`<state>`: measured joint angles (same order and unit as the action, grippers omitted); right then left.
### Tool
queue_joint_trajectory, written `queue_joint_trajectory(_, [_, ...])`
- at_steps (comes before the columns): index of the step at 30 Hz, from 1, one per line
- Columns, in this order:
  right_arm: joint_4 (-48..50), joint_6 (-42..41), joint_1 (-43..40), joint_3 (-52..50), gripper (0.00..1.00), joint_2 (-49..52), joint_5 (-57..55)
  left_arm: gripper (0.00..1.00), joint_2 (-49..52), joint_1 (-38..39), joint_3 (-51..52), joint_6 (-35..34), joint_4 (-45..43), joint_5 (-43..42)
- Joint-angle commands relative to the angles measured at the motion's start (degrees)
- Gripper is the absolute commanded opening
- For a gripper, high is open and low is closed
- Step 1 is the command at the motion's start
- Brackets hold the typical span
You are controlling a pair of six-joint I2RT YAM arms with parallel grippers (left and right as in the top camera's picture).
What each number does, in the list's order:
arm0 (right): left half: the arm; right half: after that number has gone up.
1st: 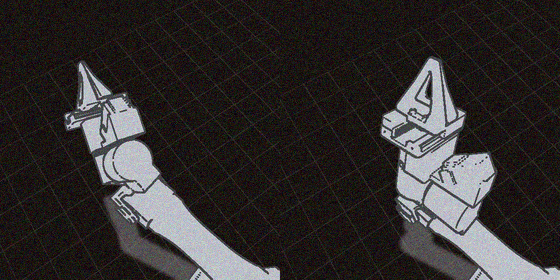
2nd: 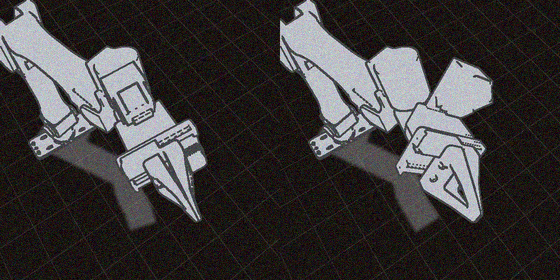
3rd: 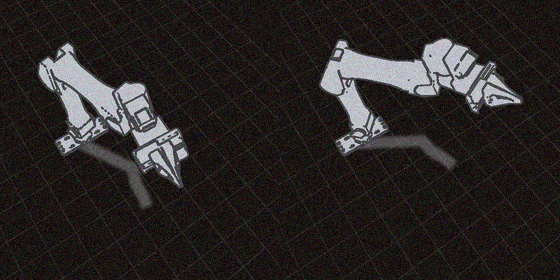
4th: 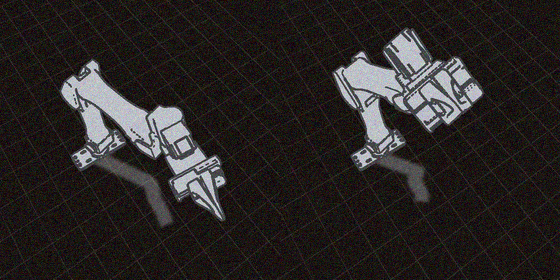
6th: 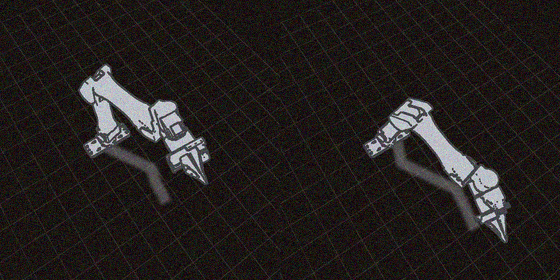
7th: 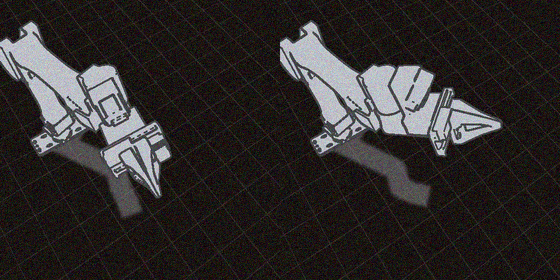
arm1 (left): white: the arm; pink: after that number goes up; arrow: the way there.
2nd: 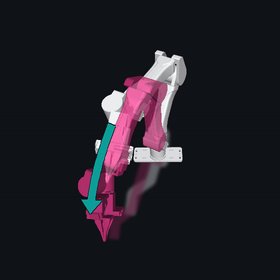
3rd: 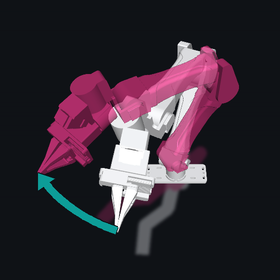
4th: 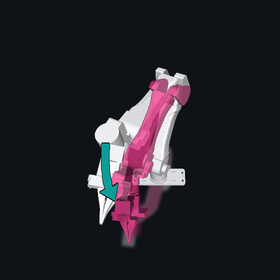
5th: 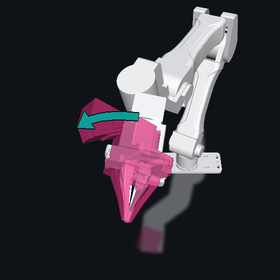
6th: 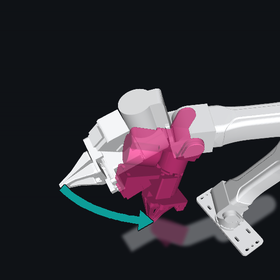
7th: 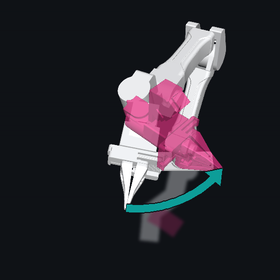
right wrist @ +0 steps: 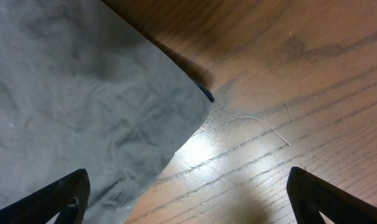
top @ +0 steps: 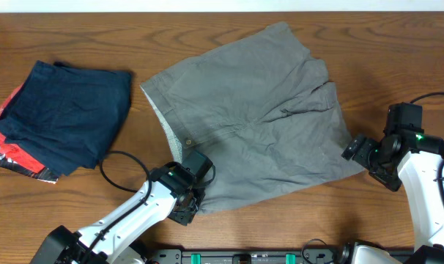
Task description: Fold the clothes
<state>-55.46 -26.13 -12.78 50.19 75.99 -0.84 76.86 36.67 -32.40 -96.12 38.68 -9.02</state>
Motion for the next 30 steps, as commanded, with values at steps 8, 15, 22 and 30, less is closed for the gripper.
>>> queue_joint_trajectory(8, [-0.5, 0.6, -0.3, 0.3, 0.99, 0.2, 0.5, 0.24, -2.0, -0.1, -0.7, 14.7, 1.4, 1.6])
queue_joint_trajectory(15, [0.1, 1.5, -0.2, -1.9, 0.99, 0.2, 1.9, 0.13, -9.3, -0.1, -3.9, 24.2, 1.6, 3.9])
queue_joint_trajectory(22, [8.7, 0.3, -0.2, -9.7, 0.99, 0.2, 4.3, 0.13, -16.3, -0.1, -4.1, 25.0, 3.2, 7.9])
queue_joint_trajectory(30, [24.9, -2.3, -0.2, -18.7, 0.98, 0.2, 5.0, 0.13, -17.8, -0.1, -4.1, 27.6, 4.8, 8.3])
